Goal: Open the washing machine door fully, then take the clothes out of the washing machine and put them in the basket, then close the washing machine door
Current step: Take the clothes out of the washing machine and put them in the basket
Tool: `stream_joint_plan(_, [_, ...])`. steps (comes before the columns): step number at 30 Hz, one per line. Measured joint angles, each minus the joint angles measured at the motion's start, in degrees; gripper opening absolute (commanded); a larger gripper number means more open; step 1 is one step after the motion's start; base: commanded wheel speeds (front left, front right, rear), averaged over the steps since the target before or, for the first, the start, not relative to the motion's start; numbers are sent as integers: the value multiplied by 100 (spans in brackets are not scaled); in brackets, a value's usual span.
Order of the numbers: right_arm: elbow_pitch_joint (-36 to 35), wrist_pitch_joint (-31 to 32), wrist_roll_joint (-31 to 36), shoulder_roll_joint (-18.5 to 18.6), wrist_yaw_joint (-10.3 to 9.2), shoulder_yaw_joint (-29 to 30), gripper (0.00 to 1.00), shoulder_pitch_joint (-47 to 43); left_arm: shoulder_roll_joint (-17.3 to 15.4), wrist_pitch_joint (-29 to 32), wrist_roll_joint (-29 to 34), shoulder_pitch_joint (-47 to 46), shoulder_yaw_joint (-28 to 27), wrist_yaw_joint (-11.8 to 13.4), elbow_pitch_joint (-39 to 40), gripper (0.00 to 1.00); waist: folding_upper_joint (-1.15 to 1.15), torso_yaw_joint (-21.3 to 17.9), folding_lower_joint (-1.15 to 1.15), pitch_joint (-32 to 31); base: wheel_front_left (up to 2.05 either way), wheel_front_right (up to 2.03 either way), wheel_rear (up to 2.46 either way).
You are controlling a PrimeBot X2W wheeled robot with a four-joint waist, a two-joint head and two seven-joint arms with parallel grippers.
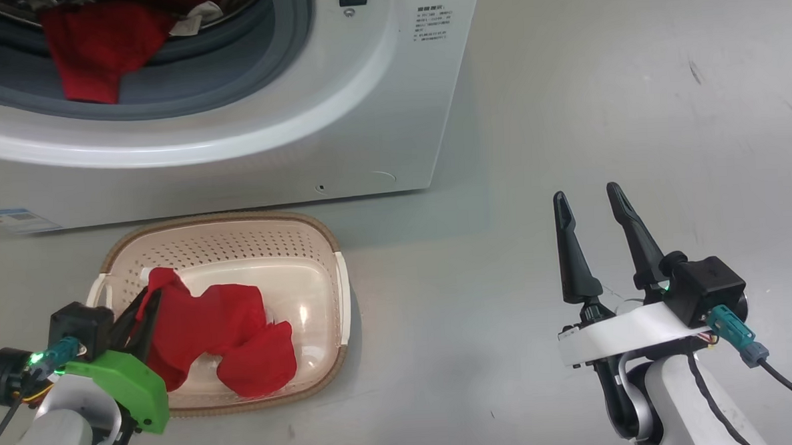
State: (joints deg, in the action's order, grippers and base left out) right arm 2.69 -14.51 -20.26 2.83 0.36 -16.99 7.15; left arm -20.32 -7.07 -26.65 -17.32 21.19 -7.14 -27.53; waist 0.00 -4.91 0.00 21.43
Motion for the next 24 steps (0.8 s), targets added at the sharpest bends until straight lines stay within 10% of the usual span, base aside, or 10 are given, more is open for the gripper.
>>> stream_joint_plan(24, [-390, -1, -225, 0, -341, -495, 100, 416, -432, 401, -257, -761, 190, -4, -1315, 0, 0, -1018, 0, 1210, 0, 0, 0])
